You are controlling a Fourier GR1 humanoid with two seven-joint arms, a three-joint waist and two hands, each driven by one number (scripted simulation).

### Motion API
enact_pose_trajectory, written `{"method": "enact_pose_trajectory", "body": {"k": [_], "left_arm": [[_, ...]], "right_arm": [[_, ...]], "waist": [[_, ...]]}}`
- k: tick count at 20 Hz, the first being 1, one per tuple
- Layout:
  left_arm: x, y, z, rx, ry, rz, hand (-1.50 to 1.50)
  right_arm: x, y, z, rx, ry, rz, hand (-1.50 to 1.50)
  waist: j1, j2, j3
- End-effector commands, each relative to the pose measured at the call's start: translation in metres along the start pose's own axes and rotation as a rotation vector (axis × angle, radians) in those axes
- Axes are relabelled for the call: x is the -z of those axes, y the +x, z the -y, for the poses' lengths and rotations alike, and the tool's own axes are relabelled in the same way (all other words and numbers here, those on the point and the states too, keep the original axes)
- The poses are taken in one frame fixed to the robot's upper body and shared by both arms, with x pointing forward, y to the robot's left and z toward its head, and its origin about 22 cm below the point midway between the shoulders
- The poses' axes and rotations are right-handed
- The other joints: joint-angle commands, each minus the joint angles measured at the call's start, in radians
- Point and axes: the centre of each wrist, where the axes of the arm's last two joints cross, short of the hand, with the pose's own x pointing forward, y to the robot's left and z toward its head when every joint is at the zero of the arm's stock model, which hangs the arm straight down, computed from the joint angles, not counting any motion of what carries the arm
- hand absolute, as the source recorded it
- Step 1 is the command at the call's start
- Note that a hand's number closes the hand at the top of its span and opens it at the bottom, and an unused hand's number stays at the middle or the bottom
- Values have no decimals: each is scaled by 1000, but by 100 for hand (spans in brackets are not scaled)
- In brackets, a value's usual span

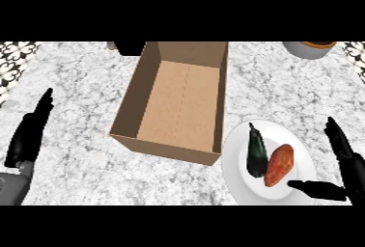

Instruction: Pick the sweet potato from the plate and place it in the cardboard box

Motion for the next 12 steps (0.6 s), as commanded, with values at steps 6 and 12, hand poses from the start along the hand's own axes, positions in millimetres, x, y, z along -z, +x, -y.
{"method": "enact_pose_trajectory", "body": {"k": [6, 12], "left_arm": [[-11, -10, -8, 56, 44, 5, 0], [-6, -5, -8, 46, 54, 7, 0]], "right_arm": [[-75, -81, -12, 129, 20, 208, -150], [-42, -42, 63, -328, 150, 107, -150]], "waist": [[-7, -2, 4], [0, 0, 1]]}}
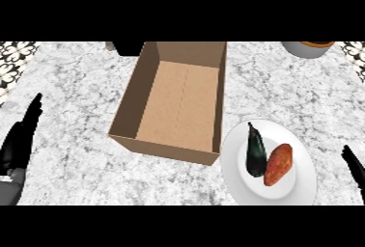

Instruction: Pick the sweet potato from the plate and place it in the cardboard box

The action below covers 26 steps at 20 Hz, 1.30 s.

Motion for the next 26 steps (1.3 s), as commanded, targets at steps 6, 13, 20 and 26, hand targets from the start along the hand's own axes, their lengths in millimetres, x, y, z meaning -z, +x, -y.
{"method": "enact_pose_trajectory", "body": {"k": [6, 13, 20, 26], "left_arm": [[13, 14, -20, 2, 11, 7, 0], [2, -15, 7, 1, 5, -1, 0], [-3, -17, -15, -14, -5, -2, 0], [-8, -1, -9, 3, -1, -3, 0]], "right_arm": [[52, 43, 34, -307, 338, -127, -150], [94, 63, 26, -409, 517, -261, -150], [109, 67, -13, -457, 572, -326, -150], [121, 84, -22, -468, 580, -321, -150]], "waist": [[6, 1, -2], [5, 2, -1], [3, 1, 0], [1, -1, 0]]}}
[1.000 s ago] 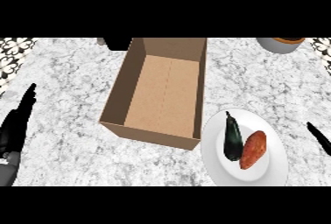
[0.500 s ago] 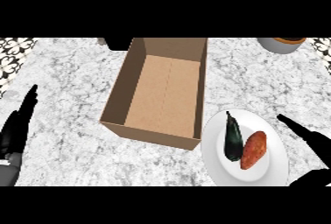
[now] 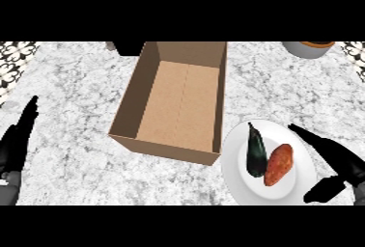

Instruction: Pick the sweet potato from the plate and place it in the cardboard box

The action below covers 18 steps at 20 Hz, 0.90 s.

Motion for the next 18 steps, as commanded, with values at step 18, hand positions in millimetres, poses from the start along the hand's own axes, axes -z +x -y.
{"method": "enact_pose_trajectory", "body": {"k": [18], "left_arm": [[-5, 17, 1, 3, 6, 15, 0]], "right_arm": [[-1, 54, -6, 28, 40, 148, -150]], "waist": [[-1, -1, 0]]}}
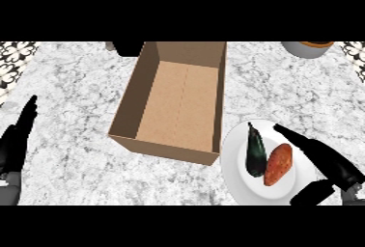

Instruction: Pick the sweet potato from the plate and place it in the cardboard box

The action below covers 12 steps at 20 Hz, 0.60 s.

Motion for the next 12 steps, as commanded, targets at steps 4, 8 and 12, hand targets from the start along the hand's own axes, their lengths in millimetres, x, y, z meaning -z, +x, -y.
{"method": "enact_pose_trajectory", "body": {"k": [4, 8, 12], "left_arm": [[-4, -8, 5, 9, 3, -6, 0], [13, -5, -7, 5, -19, -5, 0], [-2, 4, -3, 4, -5, 6, 0]], "right_arm": [[12, 12, -11, -79, 72, -74, -150], [22, 17, -4, -52, 85, -139, -150], [36, 1, -41, -68, 97, -153, -150]], "waist": [[3, 1, 0], [1, 1, 0], [4, 1, 0]]}}
